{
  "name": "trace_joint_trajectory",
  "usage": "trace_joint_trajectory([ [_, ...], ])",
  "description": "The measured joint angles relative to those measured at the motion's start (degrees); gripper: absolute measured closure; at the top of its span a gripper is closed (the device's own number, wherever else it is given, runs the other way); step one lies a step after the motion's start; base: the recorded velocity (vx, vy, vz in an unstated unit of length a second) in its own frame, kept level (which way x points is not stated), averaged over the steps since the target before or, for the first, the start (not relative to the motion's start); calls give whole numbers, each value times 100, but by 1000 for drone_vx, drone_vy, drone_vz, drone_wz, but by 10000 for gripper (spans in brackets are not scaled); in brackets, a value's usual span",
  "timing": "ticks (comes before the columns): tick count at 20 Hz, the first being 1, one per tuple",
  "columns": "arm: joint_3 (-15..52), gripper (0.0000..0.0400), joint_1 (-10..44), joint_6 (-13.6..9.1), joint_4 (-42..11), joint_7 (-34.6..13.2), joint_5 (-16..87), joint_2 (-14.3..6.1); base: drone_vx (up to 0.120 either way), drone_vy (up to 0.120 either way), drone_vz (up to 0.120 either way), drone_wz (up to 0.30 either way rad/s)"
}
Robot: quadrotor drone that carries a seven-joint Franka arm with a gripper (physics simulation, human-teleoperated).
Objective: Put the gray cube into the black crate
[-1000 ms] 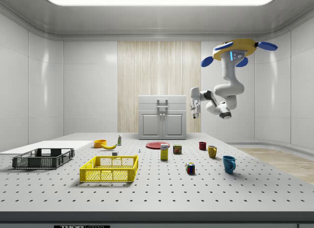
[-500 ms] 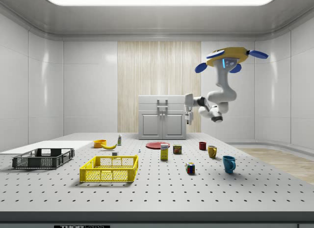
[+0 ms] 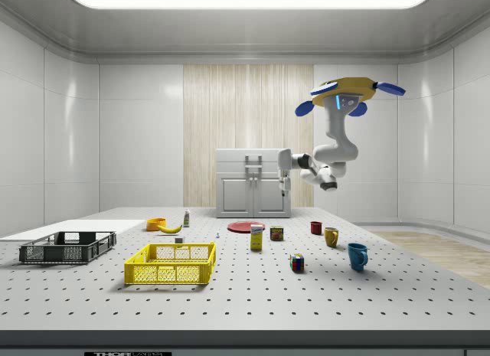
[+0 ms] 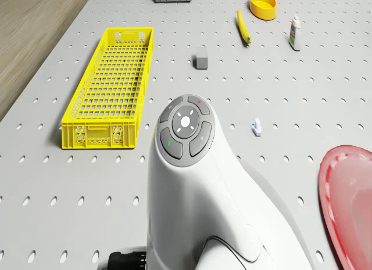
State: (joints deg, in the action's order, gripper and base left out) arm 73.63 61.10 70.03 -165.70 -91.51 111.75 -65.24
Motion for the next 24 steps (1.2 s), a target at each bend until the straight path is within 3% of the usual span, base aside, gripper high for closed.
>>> trace_joint_trajectory([
  [17,147,0,163,426,33,-153,-244,-471,120,0,-115,0],
  [24,195,0,216,589,45,-202,-332,-647,120,-29,0,0],
])
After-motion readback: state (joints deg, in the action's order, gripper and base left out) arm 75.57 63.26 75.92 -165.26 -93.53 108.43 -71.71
